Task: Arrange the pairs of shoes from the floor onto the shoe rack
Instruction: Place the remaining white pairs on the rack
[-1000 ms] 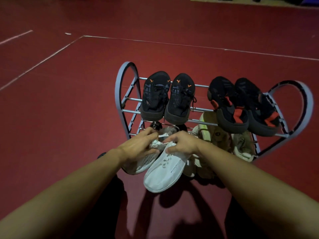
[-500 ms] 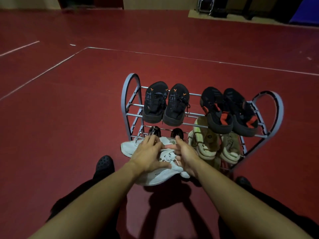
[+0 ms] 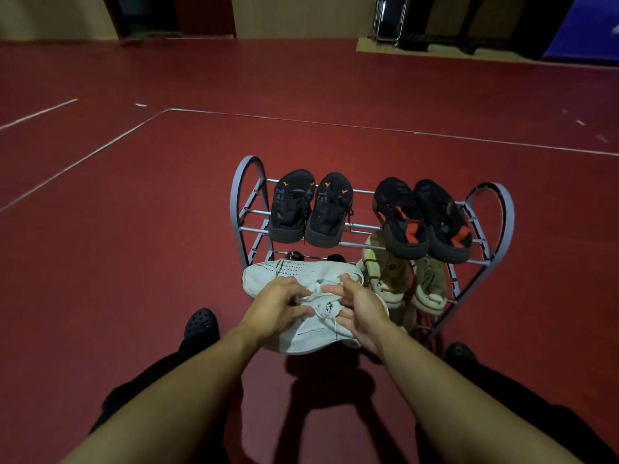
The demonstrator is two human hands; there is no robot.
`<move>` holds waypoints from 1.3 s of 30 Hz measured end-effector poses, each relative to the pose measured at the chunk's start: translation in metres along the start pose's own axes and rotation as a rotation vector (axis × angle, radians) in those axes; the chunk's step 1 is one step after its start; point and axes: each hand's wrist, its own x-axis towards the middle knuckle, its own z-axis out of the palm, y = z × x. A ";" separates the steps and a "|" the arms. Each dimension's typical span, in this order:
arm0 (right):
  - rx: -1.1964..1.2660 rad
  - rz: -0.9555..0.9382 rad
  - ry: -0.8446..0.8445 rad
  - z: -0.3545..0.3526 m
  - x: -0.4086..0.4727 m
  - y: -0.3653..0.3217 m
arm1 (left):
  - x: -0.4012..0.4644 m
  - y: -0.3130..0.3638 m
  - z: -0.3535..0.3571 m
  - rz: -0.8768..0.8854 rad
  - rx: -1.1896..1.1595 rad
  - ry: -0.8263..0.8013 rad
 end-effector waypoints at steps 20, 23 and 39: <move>-1.399 -0.405 -0.328 -0.062 -0.008 -0.045 | 0.018 0.026 -0.040 0.279 0.073 -0.196; -1.388 -0.470 -0.304 -0.065 -0.005 -0.035 | 0.017 0.027 -0.039 0.282 0.053 -0.233; -1.052 -0.480 0.210 -0.040 -0.005 0.027 | -0.009 0.011 -0.005 -0.383 0.001 0.078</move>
